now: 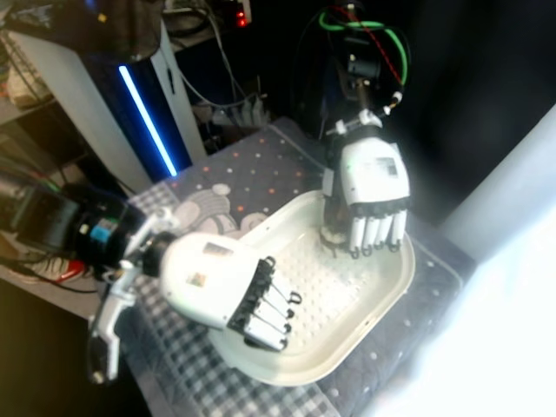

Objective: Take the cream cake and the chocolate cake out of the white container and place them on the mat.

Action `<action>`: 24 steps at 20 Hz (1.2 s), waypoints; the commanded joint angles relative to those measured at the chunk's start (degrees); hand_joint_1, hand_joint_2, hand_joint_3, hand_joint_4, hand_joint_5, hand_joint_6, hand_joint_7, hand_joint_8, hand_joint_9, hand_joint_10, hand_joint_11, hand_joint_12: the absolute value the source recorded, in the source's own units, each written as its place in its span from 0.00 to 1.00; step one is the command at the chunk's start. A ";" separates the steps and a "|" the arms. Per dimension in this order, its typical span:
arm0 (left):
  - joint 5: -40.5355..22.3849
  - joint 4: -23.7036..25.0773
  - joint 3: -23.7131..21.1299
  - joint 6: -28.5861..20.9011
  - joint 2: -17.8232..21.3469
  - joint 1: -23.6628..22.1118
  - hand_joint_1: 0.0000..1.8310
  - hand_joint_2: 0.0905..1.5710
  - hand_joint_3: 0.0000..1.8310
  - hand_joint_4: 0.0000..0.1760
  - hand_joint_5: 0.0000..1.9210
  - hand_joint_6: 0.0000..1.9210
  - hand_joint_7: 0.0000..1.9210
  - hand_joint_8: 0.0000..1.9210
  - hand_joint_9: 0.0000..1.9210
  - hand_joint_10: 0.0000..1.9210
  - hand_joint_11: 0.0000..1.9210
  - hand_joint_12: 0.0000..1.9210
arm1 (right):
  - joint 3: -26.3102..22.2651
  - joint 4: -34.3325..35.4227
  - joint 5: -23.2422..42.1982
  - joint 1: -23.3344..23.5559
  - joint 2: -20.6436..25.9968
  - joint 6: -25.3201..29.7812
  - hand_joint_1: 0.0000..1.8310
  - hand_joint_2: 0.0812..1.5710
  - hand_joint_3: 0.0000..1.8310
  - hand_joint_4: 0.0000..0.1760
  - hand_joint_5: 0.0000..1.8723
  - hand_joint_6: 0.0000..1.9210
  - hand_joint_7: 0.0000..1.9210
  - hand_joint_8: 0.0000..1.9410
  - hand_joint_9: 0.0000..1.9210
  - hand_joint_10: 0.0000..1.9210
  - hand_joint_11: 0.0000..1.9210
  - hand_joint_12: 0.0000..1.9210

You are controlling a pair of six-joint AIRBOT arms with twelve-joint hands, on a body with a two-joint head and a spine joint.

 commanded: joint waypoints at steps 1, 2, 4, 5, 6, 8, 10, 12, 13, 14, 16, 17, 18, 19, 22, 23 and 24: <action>-8.05 1.52 0.05 -1.95 0.37 -0.44 0.73 0.78 0.00 0.00 0.35 0.72 0.39 0.67 0.36 0.82 0.23 0.82 | -0.44 -1.14 6.98 0.53 0.39 -0.89 0.64 0.71 0.01 0.00 0.51 0.53 0.32 0.46 0.15 0.59 0.06 0.87; -10.55 4.53 -0.60 -6.91 1.29 -0.37 0.73 0.78 0.00 0.00 0.35 0.70 0.39 0.67 0.37 0.83 0.24 0.85 | -2.42 -1.62 9.45 0.53 0.73 -0.89 0.62 0.72 0.00 0.00 0.48 0.58 0.30 0.12 0.09 0.29 0.00 0.64; -12.88 5.76 -1.77 -8.78 2.41 -0.32 0.73 0.78 0.00 0.00 0.34 0.70 0.39 0.66 0.38 0.84 0.26 0.87 | -4.19 -2.30 11.82 0.53 2.47 -0.89 0.62 0.72 0.00 0.00 0.48 0.58 0.32 0.07 0.11 0.22 0.00 0.51; -14.85 6.27 -3.15 -8.98 3.53 -0.32 0.73 0.77 0.00 0.00 0.34 0.69 0.39 0.66 0.39 0.84 0.28 0.90 | -5.77 -3.20 13.83 0.53 3.82 -0.89 0.66 0.74 0.00 0.00 0.51 0.58 0.35 0.56 0.27 0.56 0.16 0.88; -16.93 6.97 -4.75 -8.98 4.83 -0.33 0.73 0.77 0.00 0.00 0.34 0.69 0.40 0.65 0.39 0.83 0.28 0.89 | -7.66 -4.22 15.98 0.53 5.33 -0.89 0.66 0.74 0.00 0.00 0.52 0.56 0.38 0.66 0.33 0.67 0.23 0.97; -20.84 8.47 -8.00 -8.99 7.44 -0.21 0.73 0.77 0.00 0.00 0.34 0.69 0.40 0.65 0.40 0.82 0.30 0.87 | -11.13 -6.32 20.68 0.53 8.01 -0.88 0.67 0.72 0.00 0.00 0.48 0.52 0.48 0.64 0.41 0.68 0.30 0.97; -24.00 10.11 -11.04 -8.99 9.87 0.35 0.73 0.77 0.00 0.00 0.35 0.68 0.41 0.65 0.40 0.81 0.30 0.87 | -14.75 -8.29 25.14 0.52 11.74 -0.88 0.68 0.74 0.00 0.00 0.45 0.50 0.47 0.73 0.49 0.87 0.44 1.00; -26.64 11.25 -13.98 -8.99 12.10 1.46 0.73 0.76 0.00 0.00 0.36 0.63 0.43 0.63 0.43 0.80 0.36 0.93 | -17.57 -10.28 28.20 0.51 13.71 -0.88 0.68 0.73 0.00 0.00 0.43 0.54 0.50 0.68 0.52 0.82 0.48 0.97; -29.26 11.82 -16.43 -8.99 14.05 2.97 0.67 0.76 0.00 0.00 0.37 0.65 0.45 0.67 0.44 0.73 0.39 0.92 | -19.41 -11.62 29.71 0.49 14.75 -0.88 0.68 0.73 0.00 0.00 0.46 0.50 0.47 0.72 0.48 0.85 0.46 0.99; -31.16 12.23 -18.23 -8.99 15.48 4.28 0.73 0.75 0.00 0.00 0.36 0.63 0.44 0.63 0.45 0.76 0.36 0.87 | -20.72 -12.61 30.30 0.43 15.43 -0.88 0.67 0.76 0.00 0.00 0.47 0.48 0.38 0.85 0.41 0.91 0.42 1.00; -34.52 12.92 -21.51 -8.99 17.97 7.10 0.73 0.74 0.00 0.00 0.37 0.62 0.44 0.63 0.46 0.74 0.37 0.83 | -23.17 -14.92 30.80 -0.11 16.49 -0.89 0.68 0.75 0.00 0.00 0.47 0.46 0.42 0.81 0.47 0.88 0.48 0.98; -36.36 13.43 -23.51 -8.98 19.39 8.66 0.73 0.74 0.00 0.00 0.36 0.63 0.43 0.63 0.47 0.72 0.38 0.80 | -24.71 -16.32 31.33 -0.99 17.10 -0.89 0.68 0.75 0.00 0.00 0.47 0.46 0.42 0.81 0.46 0.88 0.46 0.99; -37.23 13.79 -24.57 -8.98 20.17 9.50 0.73 0.74 0.00 0.00 0.37 0.63 0.43 0.62 0.48 0.71 0.41 0.77 | -25.95 -17.25 31.81 -2.60 17.57 -0.89 0.68 0.73 0.00 0.00 0.50 0.44 0.44 0.77 0.39 0.86 0.38 1.00; -37.89 14.25 -25.66 -8.98 20.53 10.29 0.73 0.74 0.00 0.00 0.37 0.63 0.43 0.62 0.48 0.71 0.41 0.77 | -27.34 -17.51 34.10 -4.71 18.49 -0.89 0.68 0.73 0.00 0.00 0.50 0.44 0.44 0.77 0.39 0.86 0.38 1.00; -37.23 15.46 -27.11 -8.89 20.49 10.66 0.73 0.74 0.00 0.00 0.35 0.65 0.42 0.63 0.48 0.70 0.41 0.73 | -30.24 -17.46 38.46 -9.55 20.91 -0.89 0.68 0.70 0.00 0.00 0.51 0.51 0.52 0.57 0.37 0.70 0.28 0.90; -37.10 15.73 -27.50 -8.88 20.49 10.80 0.64 0.77 0.00 0.00 0.35 0.68 0.44 0.70 0.45 0.59 0.40 0.79 | -30.71 -17.46 38.93 -10.13 21.18 -0.89 0.75 0.72 0.00 0.00 0.48 0.53 0.54 0.57 0.35 0.73 0.24 0.91; -37.18 16.24 -28.87 -8.88 20.88 11.93 0.64 0.77 0.00 0.00 0.35 0.68 0.44 0.70 0.44 0.57 0.37 0.79 | -32.01 -17.46 39.81 -11.72 21.45 -0.89 0.71 0.69 0.00 0.00 0.52 0.47 0.57 0.53 0.37 0.72 0.23 0.94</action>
